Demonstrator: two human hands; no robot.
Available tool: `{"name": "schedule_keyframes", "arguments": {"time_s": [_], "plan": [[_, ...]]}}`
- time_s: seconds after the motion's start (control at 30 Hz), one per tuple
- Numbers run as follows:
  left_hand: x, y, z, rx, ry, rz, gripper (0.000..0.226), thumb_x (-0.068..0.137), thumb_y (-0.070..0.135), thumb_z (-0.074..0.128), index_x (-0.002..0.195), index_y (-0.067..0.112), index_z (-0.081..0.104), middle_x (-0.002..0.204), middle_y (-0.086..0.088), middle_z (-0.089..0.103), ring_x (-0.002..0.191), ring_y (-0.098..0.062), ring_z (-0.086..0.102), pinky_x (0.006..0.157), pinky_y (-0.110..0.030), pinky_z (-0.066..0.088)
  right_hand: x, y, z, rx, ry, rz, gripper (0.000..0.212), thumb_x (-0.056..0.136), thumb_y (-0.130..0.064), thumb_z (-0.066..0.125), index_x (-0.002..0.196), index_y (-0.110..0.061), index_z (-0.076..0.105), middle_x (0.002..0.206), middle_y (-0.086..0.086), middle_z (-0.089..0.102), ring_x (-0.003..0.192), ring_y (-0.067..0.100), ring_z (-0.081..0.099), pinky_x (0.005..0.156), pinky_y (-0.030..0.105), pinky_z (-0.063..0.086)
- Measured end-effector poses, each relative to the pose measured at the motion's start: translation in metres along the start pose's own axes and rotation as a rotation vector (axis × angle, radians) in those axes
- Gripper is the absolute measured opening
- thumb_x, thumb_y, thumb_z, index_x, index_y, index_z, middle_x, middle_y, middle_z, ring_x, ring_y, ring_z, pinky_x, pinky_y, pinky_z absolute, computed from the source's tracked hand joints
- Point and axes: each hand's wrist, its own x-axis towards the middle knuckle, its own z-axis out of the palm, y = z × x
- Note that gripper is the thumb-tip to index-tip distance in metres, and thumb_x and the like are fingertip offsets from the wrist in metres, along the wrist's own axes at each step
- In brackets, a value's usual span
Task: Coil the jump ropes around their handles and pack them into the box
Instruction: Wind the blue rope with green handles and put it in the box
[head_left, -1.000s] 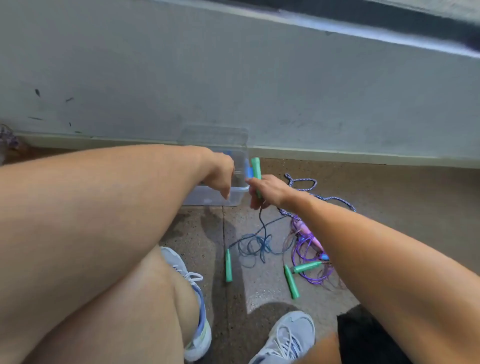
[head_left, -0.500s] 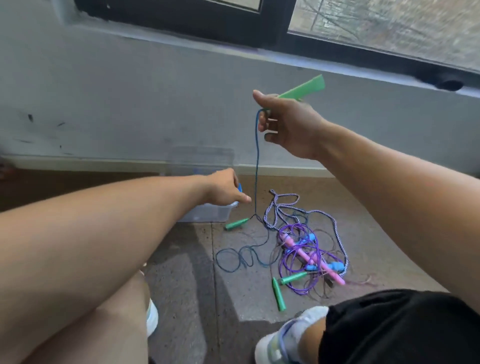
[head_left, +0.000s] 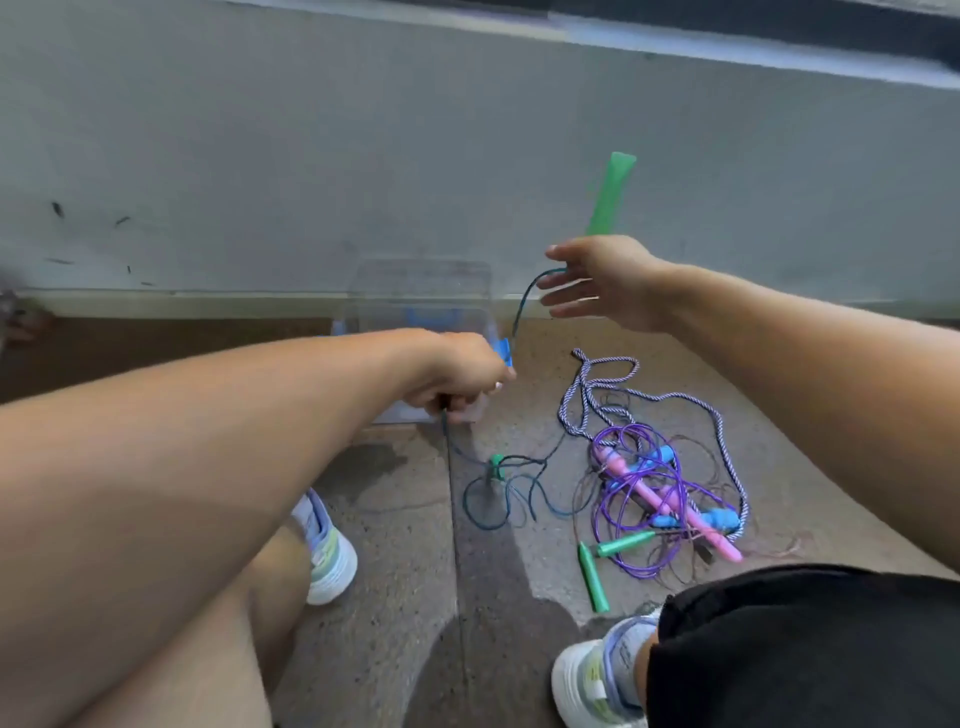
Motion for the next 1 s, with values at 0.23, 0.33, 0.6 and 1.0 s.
{"name": "schedule_keyframes", "arguments": {"time_s": [0.23,0.33,0.6,1.0], "plan": [[-0.023,-0.027,-0.024,0.654,-0.364,-0.371,0.034,0.086,0.050,0.072,0.098,0.018,0.072,0.061,0.004,0.025,0.043,-0.011,0.021,0.045,-0.022,0.018,0.014,0.031,0.010,-0.285,-0.200,-0.071,0.030,0.088,-0.020,0.074,0.072,-0.018,0.049,0.094,0.009,0.070,0.084,0.020,0.067,0.078,0.040,0.058],[-0.027,-0.029,-0.028,0.448,-0.272,-0.175,0.026,0.088,0.041,0.072,0.071,0.021,0.073,0.053,0.004,0.033,0.041,-0.011,0.028,0.043,-0.021,0.023,0.005,0.054,0.030,-0.387,-0.470,-0.062,0.039,0.080,-0.004,0.079,0.066,-0.017,0.045,0.104,0.006,0.075,0.093,0.018,0.070,0.085,0.038,0.058],[-0.027,-0.008,-0.040,-0.079,0.596,0.272,0.030,0.088,0.033,0.062,0.074,0.009,0.071,0.078,-0.009,0.069,0.074,-0.024,0.057,0.069,-0.030,0.047,-0.012,0.073,0.057,-0.210,-0.485,-0.128,0.018,0.088,-0.008,0.074,0.080,-0.012,0.058,0.076,-0.004,0.074,0.075,0.012,0.069,0.074,0.029,0.056],[-0.030,-0.016,-0.042,-0.016,0.317,-0.031,0.014,0.089,0.013,0.050,0.074,0.012,0.049,0.055,-0.006,0.037,0.043,-0.017,0.028,0.042,-0.019,0.023,-0.006,0.094,-0.014,-0.495,-0.660,0.056,0.038,0.089,-0.049,0.065,0.080,-0.013,0.060,0.071,0.000,0.059,0.067,0.013,0.056,0.064,0.024,0.050]]}}
